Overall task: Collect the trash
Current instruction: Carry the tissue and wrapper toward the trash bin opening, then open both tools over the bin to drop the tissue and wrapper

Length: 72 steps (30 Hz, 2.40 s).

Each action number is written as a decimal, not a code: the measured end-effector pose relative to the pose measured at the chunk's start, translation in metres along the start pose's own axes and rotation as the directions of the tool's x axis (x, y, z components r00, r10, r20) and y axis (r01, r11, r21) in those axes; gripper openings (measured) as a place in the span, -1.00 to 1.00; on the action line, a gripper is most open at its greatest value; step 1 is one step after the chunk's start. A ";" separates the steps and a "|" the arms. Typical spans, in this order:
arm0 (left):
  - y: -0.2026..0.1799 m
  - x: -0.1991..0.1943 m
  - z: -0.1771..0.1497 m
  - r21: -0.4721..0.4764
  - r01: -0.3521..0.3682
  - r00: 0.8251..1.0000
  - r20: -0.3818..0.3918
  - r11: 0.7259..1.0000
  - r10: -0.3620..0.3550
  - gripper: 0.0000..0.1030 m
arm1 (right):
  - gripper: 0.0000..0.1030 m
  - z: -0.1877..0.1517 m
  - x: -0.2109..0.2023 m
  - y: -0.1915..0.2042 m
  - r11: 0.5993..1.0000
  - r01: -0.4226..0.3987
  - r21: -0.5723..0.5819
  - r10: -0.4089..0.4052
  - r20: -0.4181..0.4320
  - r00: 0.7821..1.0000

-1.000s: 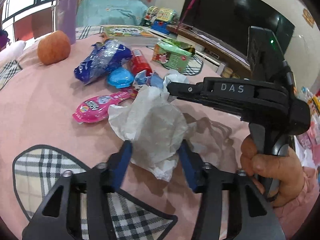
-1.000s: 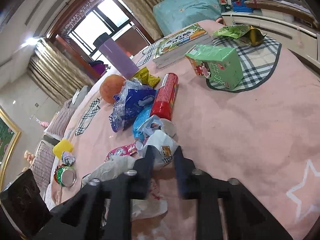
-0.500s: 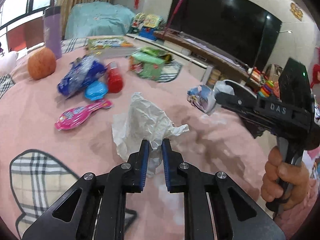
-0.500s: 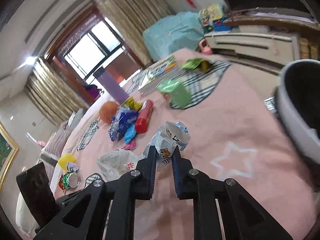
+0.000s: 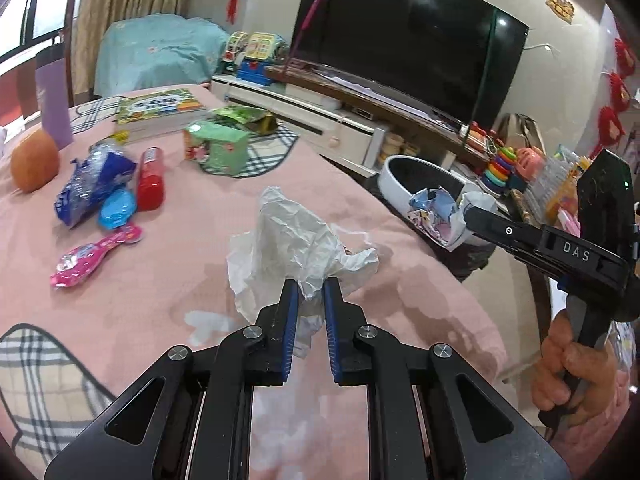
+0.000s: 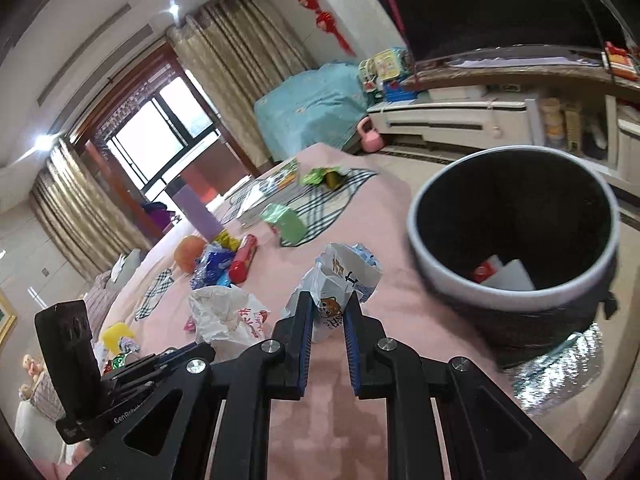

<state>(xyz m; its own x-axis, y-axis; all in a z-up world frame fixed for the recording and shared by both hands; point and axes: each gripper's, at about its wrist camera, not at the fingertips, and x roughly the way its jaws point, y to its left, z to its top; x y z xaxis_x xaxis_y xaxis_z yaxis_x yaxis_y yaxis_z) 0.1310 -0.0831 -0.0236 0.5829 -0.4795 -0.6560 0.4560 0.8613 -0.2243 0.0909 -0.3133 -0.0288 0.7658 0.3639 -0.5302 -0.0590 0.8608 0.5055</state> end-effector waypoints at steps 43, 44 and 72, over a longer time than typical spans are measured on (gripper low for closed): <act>-0.119 0.046 0.062 0.180 0.083 0.997 -0.009 0.980 -0.083 -0.76 | -0.70 0.026 -0.067 -0.073 0.988 0.142 0.053 -0.148 0.137 0.979; -0.121 0.049 0.064 0.182 0.082 0.997 -0.010 0.980 -0.082 -0.76 | -0.70 0.027 -0.067 -0.075 0.988 0.146 0.055 -0.152 0.136 0.979; -0.148 0.117 0.091 0.221 0.085 0.994 -0.086 0.971 -0.067 -0.50 | -0.61 0.057 -0.032 -0.105 0.978 0.201 0.059 -0.204 0.060 0.977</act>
<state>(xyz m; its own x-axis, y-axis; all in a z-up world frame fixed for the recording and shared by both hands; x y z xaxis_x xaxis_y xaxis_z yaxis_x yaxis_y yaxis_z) 0.1926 -0.2823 -0.0009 0.4907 -0.5201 -0.6990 0.6414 0.7586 -0.1142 0.1094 -0.4360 -0.0260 0.7988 0.1581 -0.5804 0.1339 0.8939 0.4278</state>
